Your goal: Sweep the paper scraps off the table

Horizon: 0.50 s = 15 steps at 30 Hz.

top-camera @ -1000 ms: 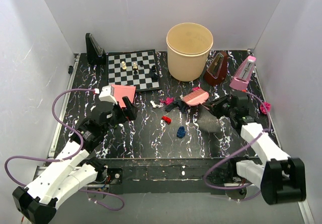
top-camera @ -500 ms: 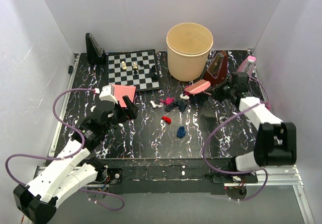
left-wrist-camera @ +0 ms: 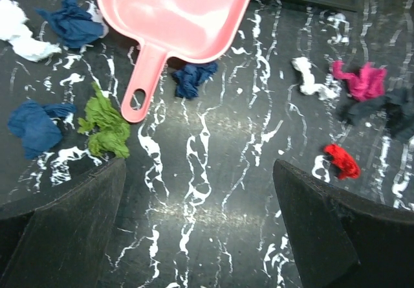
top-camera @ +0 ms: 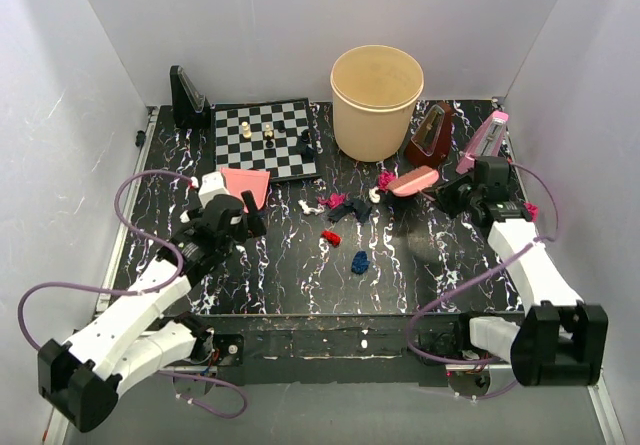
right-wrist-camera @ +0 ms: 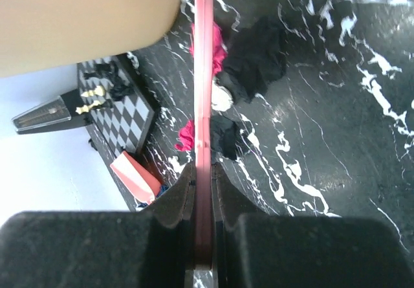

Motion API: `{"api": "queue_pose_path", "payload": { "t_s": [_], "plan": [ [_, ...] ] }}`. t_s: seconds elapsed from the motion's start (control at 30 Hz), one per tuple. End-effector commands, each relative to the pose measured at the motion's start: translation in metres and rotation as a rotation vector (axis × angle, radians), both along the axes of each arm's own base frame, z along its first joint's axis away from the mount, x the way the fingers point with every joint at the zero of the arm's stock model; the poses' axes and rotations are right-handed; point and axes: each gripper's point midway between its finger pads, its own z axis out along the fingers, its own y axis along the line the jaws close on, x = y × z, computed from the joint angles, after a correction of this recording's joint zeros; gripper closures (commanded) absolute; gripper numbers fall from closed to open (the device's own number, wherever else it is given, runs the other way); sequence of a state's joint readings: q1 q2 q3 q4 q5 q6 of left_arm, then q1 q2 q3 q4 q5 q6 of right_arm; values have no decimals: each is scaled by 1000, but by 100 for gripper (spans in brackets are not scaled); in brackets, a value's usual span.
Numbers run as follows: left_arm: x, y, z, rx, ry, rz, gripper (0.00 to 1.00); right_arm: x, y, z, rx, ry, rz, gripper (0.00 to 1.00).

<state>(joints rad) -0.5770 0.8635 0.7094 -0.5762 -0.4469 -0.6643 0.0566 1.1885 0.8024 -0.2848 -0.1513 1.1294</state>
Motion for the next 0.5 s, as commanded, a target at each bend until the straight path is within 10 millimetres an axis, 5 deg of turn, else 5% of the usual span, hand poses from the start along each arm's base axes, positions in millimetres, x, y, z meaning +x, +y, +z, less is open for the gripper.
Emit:
{"api": "queue_pose_path", "payload": {
  "t_s": [0.0,0.23,0.47],
  "plan": [
    [14,15,10,128,16,56,2,-3,-14,31,-121,-135,25,99],
    [28,3,20,112,-151,-83,2,3,17,85,-116,-330,256,99],
    [54,12,2,195,-52,-54,3,-6,52,103,-72,-429,386,99]
  ]
}}
